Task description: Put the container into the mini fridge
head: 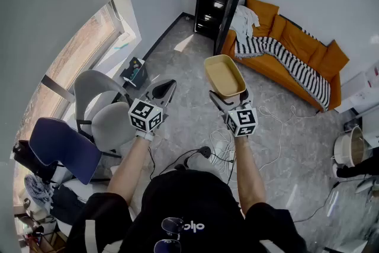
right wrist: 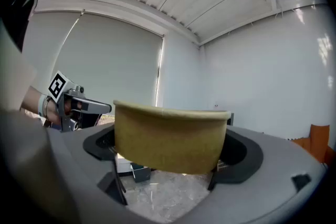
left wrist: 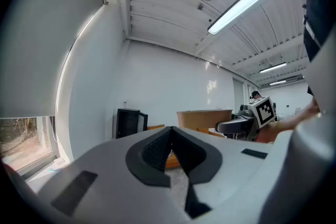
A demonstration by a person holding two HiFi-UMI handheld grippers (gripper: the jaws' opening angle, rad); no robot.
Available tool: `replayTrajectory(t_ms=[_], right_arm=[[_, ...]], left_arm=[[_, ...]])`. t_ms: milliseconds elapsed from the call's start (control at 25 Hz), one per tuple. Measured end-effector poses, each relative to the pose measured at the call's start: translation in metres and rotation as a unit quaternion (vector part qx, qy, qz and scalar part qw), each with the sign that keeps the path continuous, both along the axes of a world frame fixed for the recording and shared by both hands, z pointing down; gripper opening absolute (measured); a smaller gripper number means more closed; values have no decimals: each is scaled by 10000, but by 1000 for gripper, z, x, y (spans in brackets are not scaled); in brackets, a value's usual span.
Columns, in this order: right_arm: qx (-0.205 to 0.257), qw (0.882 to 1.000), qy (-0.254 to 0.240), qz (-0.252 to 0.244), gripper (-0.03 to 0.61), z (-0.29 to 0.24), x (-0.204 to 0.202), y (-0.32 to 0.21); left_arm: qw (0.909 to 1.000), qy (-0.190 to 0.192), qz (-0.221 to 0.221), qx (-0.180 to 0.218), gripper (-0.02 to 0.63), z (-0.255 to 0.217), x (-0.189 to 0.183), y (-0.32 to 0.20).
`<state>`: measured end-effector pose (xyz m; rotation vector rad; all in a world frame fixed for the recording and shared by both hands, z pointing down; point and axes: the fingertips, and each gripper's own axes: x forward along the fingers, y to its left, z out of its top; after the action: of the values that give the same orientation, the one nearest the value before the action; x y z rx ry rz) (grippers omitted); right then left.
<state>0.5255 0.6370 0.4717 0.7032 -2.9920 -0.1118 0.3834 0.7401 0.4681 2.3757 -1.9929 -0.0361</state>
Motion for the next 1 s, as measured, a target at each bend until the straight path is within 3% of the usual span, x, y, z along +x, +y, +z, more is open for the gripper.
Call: replayTrajectory(t_ms=[640,1000], right_arm=[[-23,10000,25,-9,555,2,-10,-2],[-1,9998,9,-182,555,6,-45,-36]], left_arm=[[10000,5,-2,-20,8,1,-9,2],[9998,71,-121,-132,8,18,-37,-29]])
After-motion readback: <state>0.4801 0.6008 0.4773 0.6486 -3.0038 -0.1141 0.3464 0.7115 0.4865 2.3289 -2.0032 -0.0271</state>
